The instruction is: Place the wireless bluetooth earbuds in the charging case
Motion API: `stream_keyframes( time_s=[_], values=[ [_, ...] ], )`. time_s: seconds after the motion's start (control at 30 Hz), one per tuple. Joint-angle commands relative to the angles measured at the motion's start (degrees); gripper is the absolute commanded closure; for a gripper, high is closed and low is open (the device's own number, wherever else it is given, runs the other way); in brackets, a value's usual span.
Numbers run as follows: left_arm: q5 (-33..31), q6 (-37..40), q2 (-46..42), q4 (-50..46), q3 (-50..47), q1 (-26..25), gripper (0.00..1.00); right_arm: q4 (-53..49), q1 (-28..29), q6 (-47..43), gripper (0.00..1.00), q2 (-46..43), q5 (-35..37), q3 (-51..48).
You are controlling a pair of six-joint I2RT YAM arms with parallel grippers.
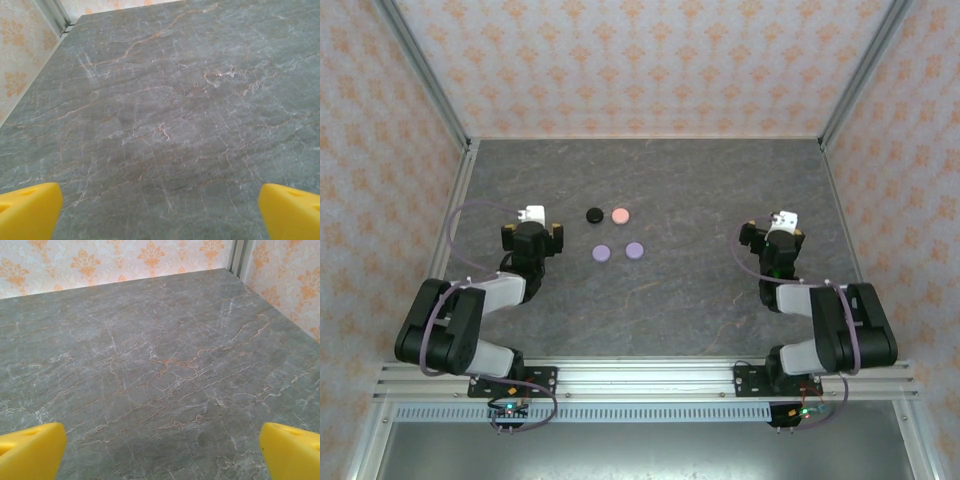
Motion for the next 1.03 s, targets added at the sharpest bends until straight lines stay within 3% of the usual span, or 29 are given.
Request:
stream_keyframes(
  time_s=[0.0, 0.07, 0.17, 1.0],
  values=[
    [6.72, -0.27, 0.81, 8.52, -1.28, 2.85, 0.00, 7.98, -0.21, -0.89, 0.01, 5.07, -2.85, -0.33],
    [8.89, -0.32, 3.78, 12.68, -2.08, 3.77, 0.00, -1.37, -0.46, -0.39, 0.01, 4.27, -2.32, 3.68],
    [10.83, -1.54, 4.22, 9.94, -0.34, 5.44, 0.00, -7.11, -4.22, 2.79, 0.01, 5.21, -6.54, 7.42],
    [11.26, -2.65, 4.04, 7.84, 0.47, 6.39, 0.00, -6.24, -3.15, 1.88, 0.01, 5.19, -4.60, 7.11]
  ],
)
